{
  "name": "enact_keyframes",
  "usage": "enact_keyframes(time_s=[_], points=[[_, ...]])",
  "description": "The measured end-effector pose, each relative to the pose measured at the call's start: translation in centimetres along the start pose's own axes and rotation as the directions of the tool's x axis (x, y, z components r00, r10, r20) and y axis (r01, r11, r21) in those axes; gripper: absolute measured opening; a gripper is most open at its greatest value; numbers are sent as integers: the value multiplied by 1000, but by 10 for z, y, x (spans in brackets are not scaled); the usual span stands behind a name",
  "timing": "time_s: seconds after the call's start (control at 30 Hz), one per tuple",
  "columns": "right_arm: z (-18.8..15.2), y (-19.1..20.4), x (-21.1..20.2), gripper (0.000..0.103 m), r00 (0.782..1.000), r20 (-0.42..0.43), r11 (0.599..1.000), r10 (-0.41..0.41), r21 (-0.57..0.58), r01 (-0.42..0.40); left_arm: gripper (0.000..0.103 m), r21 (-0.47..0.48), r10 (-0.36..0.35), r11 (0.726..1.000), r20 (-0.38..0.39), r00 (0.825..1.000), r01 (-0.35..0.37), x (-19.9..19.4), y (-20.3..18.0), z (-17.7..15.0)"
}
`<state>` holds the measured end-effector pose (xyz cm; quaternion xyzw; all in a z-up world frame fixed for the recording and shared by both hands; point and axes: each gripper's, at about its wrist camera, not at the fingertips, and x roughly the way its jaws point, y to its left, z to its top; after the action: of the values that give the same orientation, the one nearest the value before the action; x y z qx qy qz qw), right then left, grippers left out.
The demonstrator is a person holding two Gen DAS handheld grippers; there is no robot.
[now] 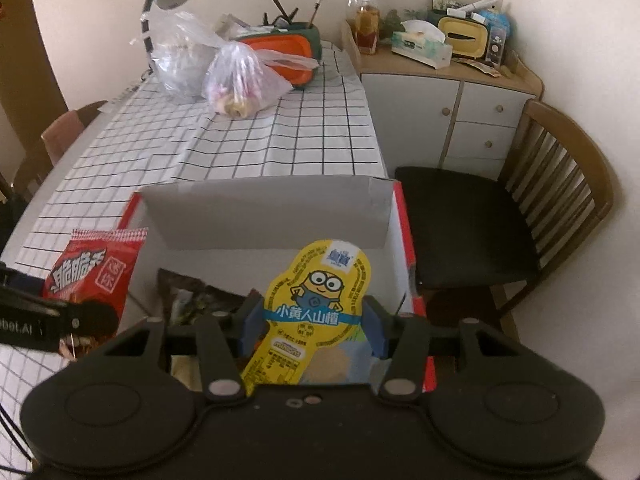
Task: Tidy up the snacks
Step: 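Carry the minion candy and red snack bag over the red box with both tools, then open both tools to drop the minion candy and red snack bag into the box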
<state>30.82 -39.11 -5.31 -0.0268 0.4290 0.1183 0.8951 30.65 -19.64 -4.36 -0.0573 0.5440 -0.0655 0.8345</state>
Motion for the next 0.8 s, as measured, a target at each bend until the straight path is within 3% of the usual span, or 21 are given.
enact_keyframes(time_s=[0.4, 0.8], points=[[4, -1, 49, 50, 996, -88, 1000, -3, -9, 2, 68, 49, 43, 998, -85, 995, -39, 49, -24, 20], [-3, -4, 67, 51, 988, -152, 1000, 6, 5, -5, 68, 78, 79, 995, -170, 982, -67, 85, -30, 26]])
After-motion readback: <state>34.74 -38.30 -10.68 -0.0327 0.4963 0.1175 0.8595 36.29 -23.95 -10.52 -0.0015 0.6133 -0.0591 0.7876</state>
